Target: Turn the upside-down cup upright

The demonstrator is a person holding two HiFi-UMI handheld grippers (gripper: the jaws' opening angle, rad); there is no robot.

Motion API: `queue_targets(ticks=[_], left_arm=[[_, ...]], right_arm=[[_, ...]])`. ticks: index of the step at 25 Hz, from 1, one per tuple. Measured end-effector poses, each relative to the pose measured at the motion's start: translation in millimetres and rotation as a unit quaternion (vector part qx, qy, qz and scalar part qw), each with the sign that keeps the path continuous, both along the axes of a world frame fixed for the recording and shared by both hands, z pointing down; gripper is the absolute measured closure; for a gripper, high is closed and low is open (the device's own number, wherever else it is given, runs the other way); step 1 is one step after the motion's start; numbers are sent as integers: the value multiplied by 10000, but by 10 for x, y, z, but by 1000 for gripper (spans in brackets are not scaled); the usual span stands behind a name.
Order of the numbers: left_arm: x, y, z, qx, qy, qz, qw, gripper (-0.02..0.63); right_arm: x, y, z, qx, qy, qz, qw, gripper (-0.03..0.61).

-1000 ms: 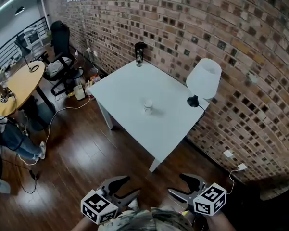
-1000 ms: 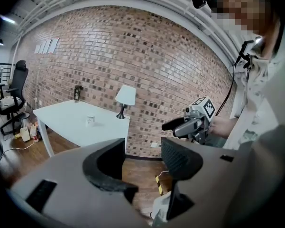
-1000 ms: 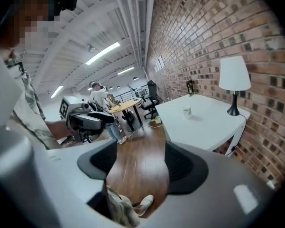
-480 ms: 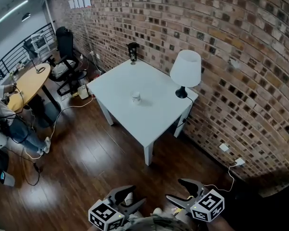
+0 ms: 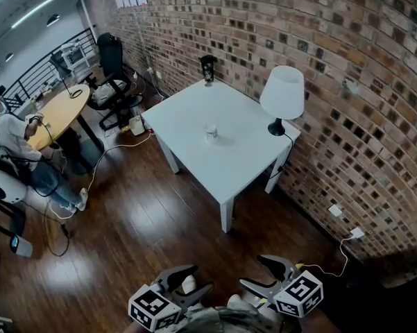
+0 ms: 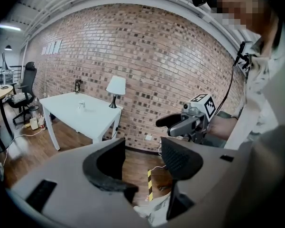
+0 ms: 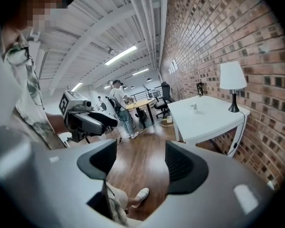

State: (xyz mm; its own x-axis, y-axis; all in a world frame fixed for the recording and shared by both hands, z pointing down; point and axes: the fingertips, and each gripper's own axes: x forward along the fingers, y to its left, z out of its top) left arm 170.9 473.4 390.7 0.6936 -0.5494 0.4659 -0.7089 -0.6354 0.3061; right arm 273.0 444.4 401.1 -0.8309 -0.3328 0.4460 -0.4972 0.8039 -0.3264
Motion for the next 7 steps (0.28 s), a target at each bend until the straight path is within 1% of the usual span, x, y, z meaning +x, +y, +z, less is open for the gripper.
queue_targets(ticks=[7], left_arm=[[-509, -327, -168, 94, 238, -211, 9994, 370]], right_arm=[[-506, -304, -117, 104, 87, -116, 9998, 261]])
